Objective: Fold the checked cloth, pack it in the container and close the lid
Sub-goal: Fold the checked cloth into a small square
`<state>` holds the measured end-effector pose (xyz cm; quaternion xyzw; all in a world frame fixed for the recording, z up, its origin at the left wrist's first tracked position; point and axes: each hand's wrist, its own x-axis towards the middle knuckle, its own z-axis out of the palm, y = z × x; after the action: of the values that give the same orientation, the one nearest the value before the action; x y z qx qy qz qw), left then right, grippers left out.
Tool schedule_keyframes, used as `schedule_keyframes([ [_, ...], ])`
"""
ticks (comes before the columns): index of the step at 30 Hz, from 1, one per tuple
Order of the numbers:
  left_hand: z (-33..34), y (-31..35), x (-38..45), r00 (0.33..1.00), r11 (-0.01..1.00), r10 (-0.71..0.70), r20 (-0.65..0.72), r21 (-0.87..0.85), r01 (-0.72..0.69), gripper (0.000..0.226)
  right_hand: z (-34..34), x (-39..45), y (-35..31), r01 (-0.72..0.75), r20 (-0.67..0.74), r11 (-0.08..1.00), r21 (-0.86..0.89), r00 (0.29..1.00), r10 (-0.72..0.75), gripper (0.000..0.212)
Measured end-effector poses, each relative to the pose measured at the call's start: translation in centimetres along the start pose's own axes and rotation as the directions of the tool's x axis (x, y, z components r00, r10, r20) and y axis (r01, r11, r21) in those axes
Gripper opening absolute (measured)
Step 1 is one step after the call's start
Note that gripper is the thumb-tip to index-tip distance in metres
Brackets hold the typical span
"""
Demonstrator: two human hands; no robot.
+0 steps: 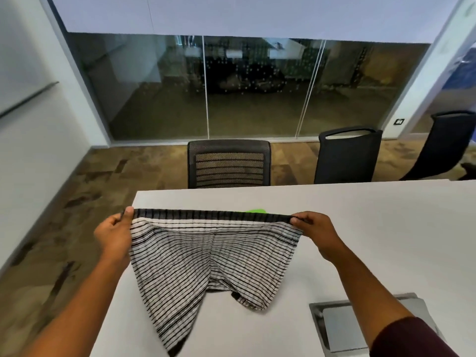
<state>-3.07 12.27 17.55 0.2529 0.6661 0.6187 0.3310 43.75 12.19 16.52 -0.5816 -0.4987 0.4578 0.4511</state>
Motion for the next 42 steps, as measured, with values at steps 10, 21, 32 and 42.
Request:
schedule_keyframes([
  [10,0.0,0.3,2.3,0.996,0.997,0.048,0.070,0.063,-0.052,0.029,0.7,0.7,-0.5,-0.032,-0.135,0.959,0.281,0.988,0.072,0.019],
  [21,-0.2,3.6,3.0,0.978,0.995,0.083,0.189,-0.075,-0.071,0.037,1.1,2.4,-3.1,0.061,-0.297,0.992,0.115,0.955,-0.024,0.023],
  [32,4.5,6.3,-1.0,0.770,0.982,0.052,0.636,-0.175,0.077,0.029,4.2,1.8,-7.0,-0.102,0.245,0.829,0.550,0.969,-0.042,0.035],
  [42,3.2,6.7,0.8,0.487,0.814,0.040,0.873,-0.311,0.491,0.025,1.9,1.2,-7.2,-0.250,0.397,0.613,0.749,0.911,-0.113,0.023],
])
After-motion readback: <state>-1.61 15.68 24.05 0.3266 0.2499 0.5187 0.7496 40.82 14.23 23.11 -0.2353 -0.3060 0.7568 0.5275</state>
